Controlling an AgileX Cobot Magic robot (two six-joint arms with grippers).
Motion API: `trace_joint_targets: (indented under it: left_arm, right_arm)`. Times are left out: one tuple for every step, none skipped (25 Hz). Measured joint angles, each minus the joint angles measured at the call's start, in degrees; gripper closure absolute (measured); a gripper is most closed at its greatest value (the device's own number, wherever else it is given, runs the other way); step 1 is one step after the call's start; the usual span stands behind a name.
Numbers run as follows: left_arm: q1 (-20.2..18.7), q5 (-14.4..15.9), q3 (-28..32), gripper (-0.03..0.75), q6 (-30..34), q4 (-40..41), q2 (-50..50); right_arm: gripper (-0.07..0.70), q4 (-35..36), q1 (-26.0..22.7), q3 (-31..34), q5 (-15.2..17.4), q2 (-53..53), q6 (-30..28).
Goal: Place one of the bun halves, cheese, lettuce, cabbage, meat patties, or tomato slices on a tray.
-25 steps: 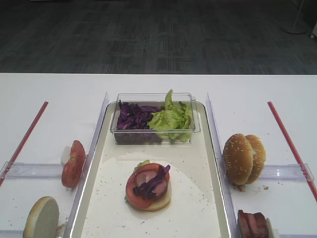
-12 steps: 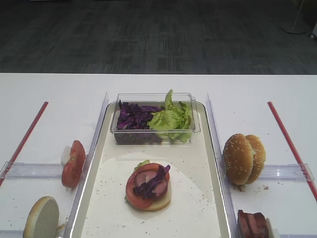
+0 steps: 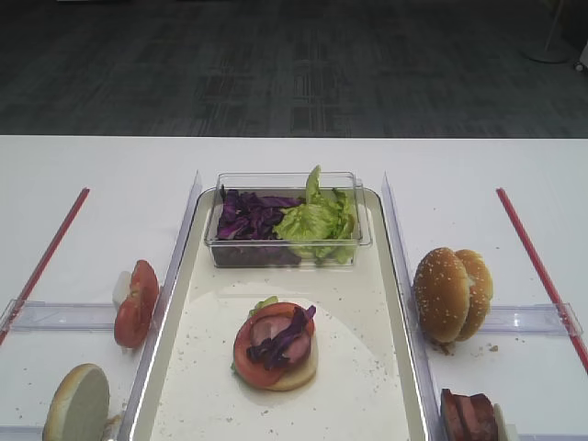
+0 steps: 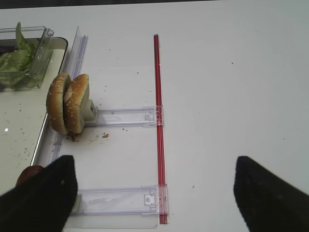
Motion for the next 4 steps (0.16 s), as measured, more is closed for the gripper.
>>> trace_joint_targets:
  left_arm:
    - [0.0,0.0,0.0,0.108,0.0,0.0,0.0]
    - [0.0,0.0,0.0,0.108,0.0,0.0,0.0]
    - [0.0,0.0,0.0,0.108,0.0,0.0,0.0]
    - [0.0,0.0,0.0,0.108,0.0,0.0,0.0]
  right_arm:
    - [-0.037,0.0,0.0,0.0,0.0,0.0,0.0]
    - [-0.037,0.0,0.0,0.0,0.0,0.0,0.0]
    - [-0.037,0.0,0.0,0.0,0.0,0.0,0.0]
    - [-0.037,0.0,0.0,0.0,0.0,0.0,0.0]
